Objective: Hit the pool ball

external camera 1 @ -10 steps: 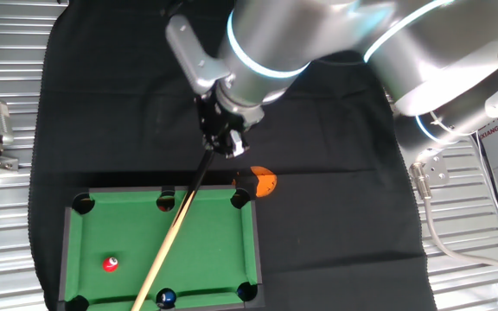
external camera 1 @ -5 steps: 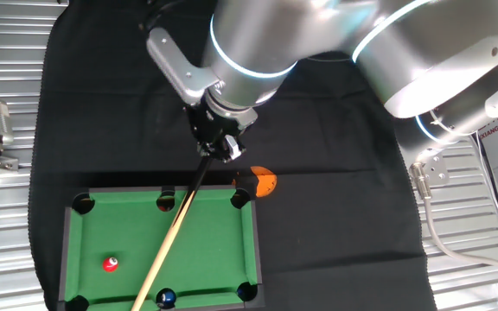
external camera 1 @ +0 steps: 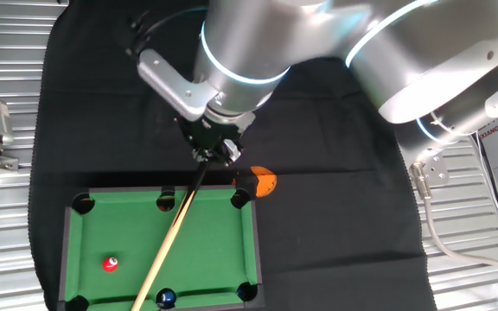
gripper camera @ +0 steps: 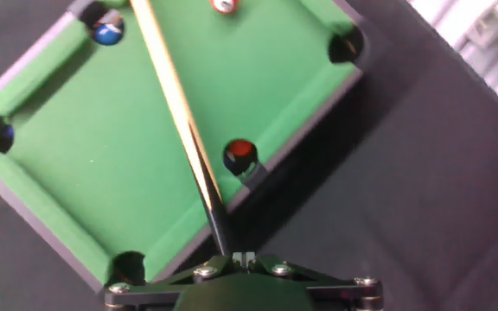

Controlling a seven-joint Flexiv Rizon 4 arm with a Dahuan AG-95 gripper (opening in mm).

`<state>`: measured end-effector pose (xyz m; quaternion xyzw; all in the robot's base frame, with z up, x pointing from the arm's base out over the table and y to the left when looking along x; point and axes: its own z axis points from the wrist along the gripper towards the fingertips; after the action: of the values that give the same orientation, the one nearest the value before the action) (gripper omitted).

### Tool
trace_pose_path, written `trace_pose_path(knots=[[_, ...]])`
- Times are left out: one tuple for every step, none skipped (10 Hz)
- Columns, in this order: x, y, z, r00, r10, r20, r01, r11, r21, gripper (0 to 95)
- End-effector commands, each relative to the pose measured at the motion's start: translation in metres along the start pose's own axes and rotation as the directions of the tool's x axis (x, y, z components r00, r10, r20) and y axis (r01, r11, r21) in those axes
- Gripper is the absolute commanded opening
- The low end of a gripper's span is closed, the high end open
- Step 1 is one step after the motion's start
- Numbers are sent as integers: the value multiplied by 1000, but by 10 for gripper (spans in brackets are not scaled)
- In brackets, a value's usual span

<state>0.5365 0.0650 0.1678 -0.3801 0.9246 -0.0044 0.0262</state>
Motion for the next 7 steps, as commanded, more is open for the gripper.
trace_pose_path(knots=[[-16, 4, 1, 999, -39, -8, 39, 999, -7, 0], [-23, 4, 1, 998, -67, -10, 67, 998, -7, 0], [-25, 4, 3, 997, -79, -4, 78, 997, -11, 0], [-26, 5, 5, 996, -93, 1, 93, 996, -14, 0], [-27, 5, 6, 995, -99, 1, 99, 995, -14, 190], [-28, 6, 8, 994, -106, 4, 106, 994, -15, 190], [-31, 7, 8, 993, -117, 4, 117, 993, -15, 190]])
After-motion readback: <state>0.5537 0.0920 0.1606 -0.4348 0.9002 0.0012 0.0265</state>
